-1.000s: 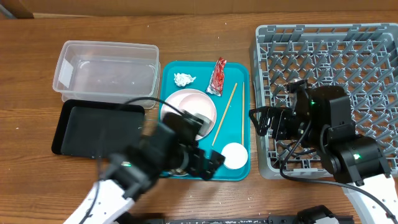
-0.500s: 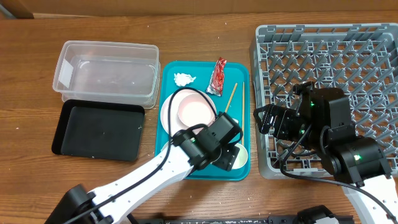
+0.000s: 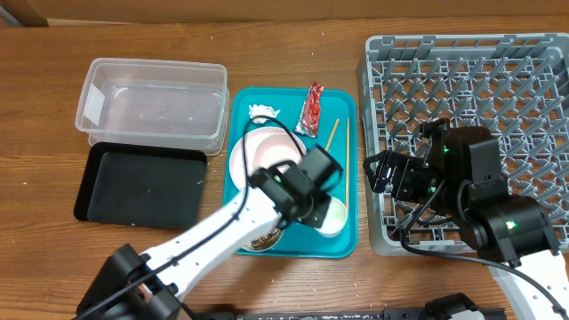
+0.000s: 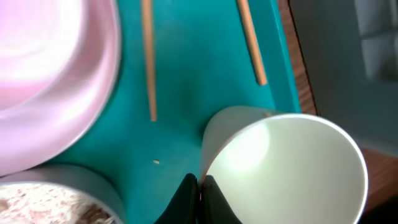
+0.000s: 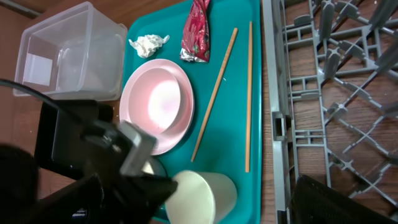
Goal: Sort waste into correct bins and load items into the dishwasher
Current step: 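Lift the cup with the left gripper and pass it to the right gripper, then carry the cup with the right gripper into the dish rack and release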
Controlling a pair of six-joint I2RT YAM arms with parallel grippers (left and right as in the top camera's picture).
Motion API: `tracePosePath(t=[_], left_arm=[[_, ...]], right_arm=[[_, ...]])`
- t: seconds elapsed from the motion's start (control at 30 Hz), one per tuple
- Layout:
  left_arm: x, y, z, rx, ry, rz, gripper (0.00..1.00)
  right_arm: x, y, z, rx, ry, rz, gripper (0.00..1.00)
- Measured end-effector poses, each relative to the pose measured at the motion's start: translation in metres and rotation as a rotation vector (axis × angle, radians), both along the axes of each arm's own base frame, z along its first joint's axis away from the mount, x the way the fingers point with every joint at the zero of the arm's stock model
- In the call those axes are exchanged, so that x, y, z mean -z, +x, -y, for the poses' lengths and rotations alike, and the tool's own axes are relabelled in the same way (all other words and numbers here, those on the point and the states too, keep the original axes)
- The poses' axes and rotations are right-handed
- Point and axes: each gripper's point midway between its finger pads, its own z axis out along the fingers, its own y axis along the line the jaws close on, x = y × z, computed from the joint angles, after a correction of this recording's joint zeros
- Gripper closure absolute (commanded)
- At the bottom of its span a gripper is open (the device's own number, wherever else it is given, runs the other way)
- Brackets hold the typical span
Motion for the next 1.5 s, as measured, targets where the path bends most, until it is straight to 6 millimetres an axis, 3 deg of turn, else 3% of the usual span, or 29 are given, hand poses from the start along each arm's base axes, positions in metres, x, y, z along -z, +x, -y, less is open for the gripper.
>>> tracePosePath(t=[0.17,0.4,0.53,0.6,0.73,1.07,1.2,1.33,1.5], left_arm=[[-0.035,0.028,-0.025,-0.127,-0.148,-0.073,0.96],[-0.104,0.064,-0.07,-0.221,-0.573,-0.128,0.96],[-0.143,0.069,-0.086,-0.19,-0.843,-0.165,0.96],[-0.162,0.067,-0.09,-0.155,-0.964,-0.177,0.96],[-0.191,0.059,-0.09,-0.069,-1.131,-0.196,0.96],[-0.215,0.045,-0.083,0.024,-1.255,-0.243,0.96],[-0.215,0.044,-0.082,0.028,-1.256,-0.247,0.96],[-0.211,0.045,-0.082,0.017,-1.237,-0.239,0.96],[-0.211,0.043,-0.078,0.03,-1.235,-0.249,0.96]], right_arm=[[0.001,-0.001,0.0,0.0,-0.002,-0.005,0.0],[-0.004,0.002,-0.004,-0.02,0.017,0.019,0.07],[-0.032,0.0,-0.041,-0.261,0.132,0.151,0.08],[-0.052,-0.008,-0.063,-0.415,0.211,0.235,0.08],[-0.074,-0.026,-0.089,-0.609,0.312,0.315,0.07],[-0.108,-0.046,-0.131,-0.87,0.435,0.478,0.04],[-0.113,-0.042,-0.135,-0.872,0.443,0.506,0.16],[-0.108,-0.032,-0.136,-0.835,0.441,0.479,0.16],[-0.088,-0.02,-0.133,-0.762,0.396,0.402,0.16]])
